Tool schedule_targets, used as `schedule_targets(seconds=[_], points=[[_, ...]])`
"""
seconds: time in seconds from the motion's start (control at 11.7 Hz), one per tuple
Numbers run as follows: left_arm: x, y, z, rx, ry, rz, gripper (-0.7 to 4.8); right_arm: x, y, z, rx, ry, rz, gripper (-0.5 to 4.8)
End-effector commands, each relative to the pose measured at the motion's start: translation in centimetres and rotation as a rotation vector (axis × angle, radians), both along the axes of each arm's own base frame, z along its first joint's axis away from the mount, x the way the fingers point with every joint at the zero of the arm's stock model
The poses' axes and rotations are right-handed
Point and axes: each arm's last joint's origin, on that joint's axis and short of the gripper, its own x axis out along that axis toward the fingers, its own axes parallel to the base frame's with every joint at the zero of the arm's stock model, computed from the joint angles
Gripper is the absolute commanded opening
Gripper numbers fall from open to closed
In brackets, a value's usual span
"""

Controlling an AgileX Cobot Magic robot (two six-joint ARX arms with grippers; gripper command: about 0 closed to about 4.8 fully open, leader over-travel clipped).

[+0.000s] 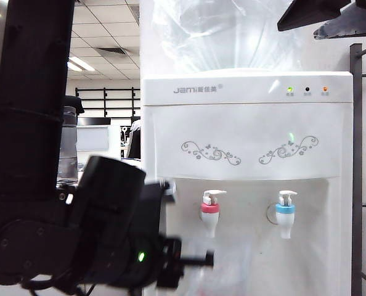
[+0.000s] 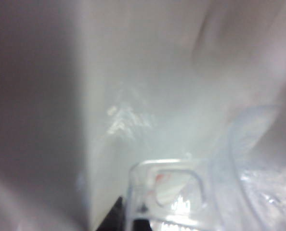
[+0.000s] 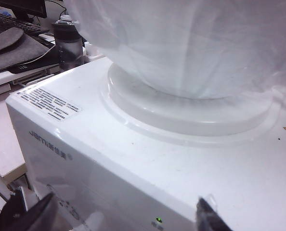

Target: Pick up the plastic mug from the left desk, go to the hot water outlet of the water dispenser, press the vertical switch to get some water, then put the mug back on the desk.

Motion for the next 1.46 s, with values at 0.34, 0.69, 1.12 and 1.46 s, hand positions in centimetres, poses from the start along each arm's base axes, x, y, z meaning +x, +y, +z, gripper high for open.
schedule_targets(seconds=[0.34, 0.69, 1.12, 1.46], points=[[0.26, -1.56, 2.48, -0.124, -0.140, -0.020, -0.05, -0.02, 0.01, 0.31, 0.005, -0.019, 0.001, 3.73], [0.07, -1.76, 2.46, -0.122, -0.137, -0.028, -0.05, -0.02, 0.01, 0.31, 0.005, -0.019, 0.001, 3.73], [0.11, -1.72, 2.46, -0.122, -0.137, -0.026, -0.05, -0.03, 0.02, 0.32, 0.010, -0.017, 0.002, 3.73], [0.14, -1.71, 2.53, -0.123, -0.139, -0.025, -0.05, -0.09, 0.11, 0.25, 0.088, 0.039, 0.025, 2.26]])
